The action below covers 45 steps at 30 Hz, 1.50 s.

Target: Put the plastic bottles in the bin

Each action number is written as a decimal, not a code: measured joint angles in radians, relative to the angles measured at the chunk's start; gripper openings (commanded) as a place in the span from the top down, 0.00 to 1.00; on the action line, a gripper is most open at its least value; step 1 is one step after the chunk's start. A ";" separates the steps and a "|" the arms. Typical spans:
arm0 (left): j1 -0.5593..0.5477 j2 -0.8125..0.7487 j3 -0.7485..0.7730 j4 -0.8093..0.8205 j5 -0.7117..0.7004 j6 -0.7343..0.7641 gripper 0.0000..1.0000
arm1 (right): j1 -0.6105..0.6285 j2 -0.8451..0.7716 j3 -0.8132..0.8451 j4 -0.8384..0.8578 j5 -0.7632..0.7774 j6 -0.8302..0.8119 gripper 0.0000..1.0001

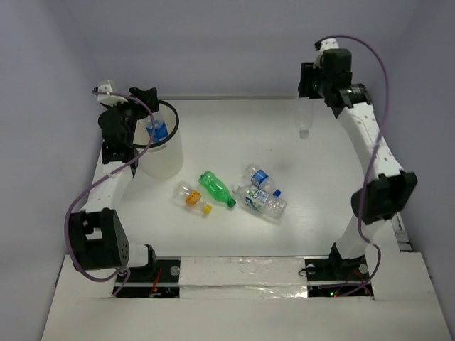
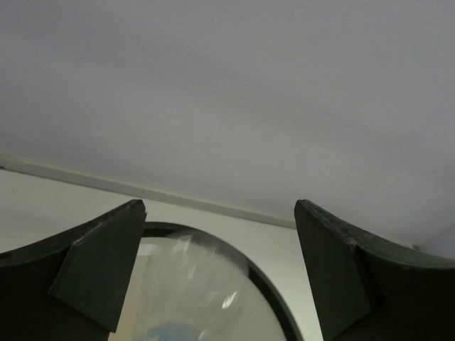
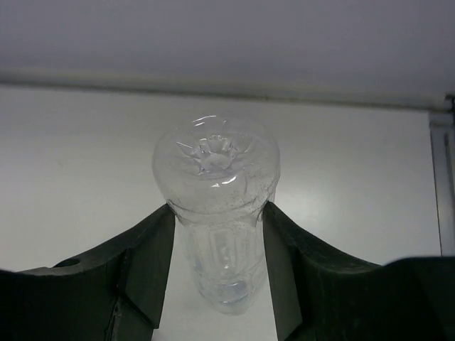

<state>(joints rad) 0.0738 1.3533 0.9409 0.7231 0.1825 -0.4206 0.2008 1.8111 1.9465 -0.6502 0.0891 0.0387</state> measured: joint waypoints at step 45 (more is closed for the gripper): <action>-0.085 -0.549 0.073 -0.456 0.030 -0.073 0.32 | 0.709 0.412 0.289 0.745 -0.072 0.224 0.22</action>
<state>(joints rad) -0.0113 0.8040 1.0142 0.2672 0.2127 -0.4934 0.9096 2.2234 2.2356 0.0952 0.0174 0.2630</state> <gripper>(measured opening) 0.694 0.673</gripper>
